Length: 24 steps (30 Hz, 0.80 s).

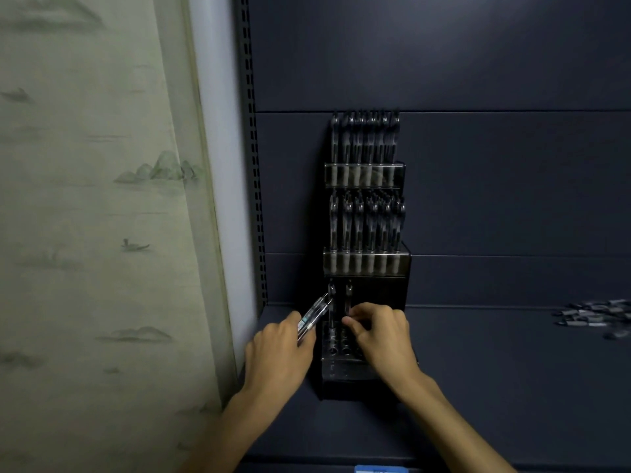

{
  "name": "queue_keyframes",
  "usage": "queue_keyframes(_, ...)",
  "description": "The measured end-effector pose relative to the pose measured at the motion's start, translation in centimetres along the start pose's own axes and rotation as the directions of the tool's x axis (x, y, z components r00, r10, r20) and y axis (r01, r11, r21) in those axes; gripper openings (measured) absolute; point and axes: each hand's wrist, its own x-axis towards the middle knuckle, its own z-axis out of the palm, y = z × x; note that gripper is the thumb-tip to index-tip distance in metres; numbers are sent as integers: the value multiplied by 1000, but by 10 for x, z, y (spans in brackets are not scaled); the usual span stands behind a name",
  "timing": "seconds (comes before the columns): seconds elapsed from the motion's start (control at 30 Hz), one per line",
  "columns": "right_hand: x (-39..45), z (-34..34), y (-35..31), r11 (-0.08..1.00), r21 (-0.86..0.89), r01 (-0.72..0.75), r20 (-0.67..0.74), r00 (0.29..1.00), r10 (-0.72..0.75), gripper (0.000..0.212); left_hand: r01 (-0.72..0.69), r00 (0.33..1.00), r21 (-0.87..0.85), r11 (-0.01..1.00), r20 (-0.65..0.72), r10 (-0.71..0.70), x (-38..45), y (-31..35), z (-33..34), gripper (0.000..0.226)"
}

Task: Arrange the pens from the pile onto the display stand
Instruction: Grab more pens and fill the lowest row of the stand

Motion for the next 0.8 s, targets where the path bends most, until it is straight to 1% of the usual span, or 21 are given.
queue_keyframes(0.17, 1, -2, -1, 1000, 25, -11, 19, 1000, 11, 20, -12, 1000, -47, 999, -21, 11, 0, 0, 4, 30)
queue_keyframes(0.33, 1, -9, 0, 997, 60, -53, 57, 997, 49, 18, -26, 999, -49, 998, -31, 25, 0, 4, 1, 28)
queue_keyframes(0.47, -12, -21, -8, 986, 158, -60, -14, 998, 63, 13, -35, 999, -20, 999, -41, 34, 1, 8, -2, 25)
queue_keyframes(0.53, -21, -26, -20, 970, 238, -44, -12, 999, 48, 9, -47, 998, -21, 999, -37, 46, 1, 9, 0, 24)
queue_keyframes(0.63, -26, -28, -36, 909, 403, -109, 134, 989, 59, 14, -48, 999, -14, 999, -16, 48, 2, 13, 2, 20)
queue_keyframes(0.7, -26, -28, -40, 873, 460, -164, 220, 973, 66, 22, -59, 998, -5, 998, 7, 60, 2, 16, 3, 15)
queue_keyframes(0.8, -26, -26, -42, 790, 567, -234, 294, 953, 72, 26, -68, 997, 7, 998, 37, 67, -1, 22, 3, 11)
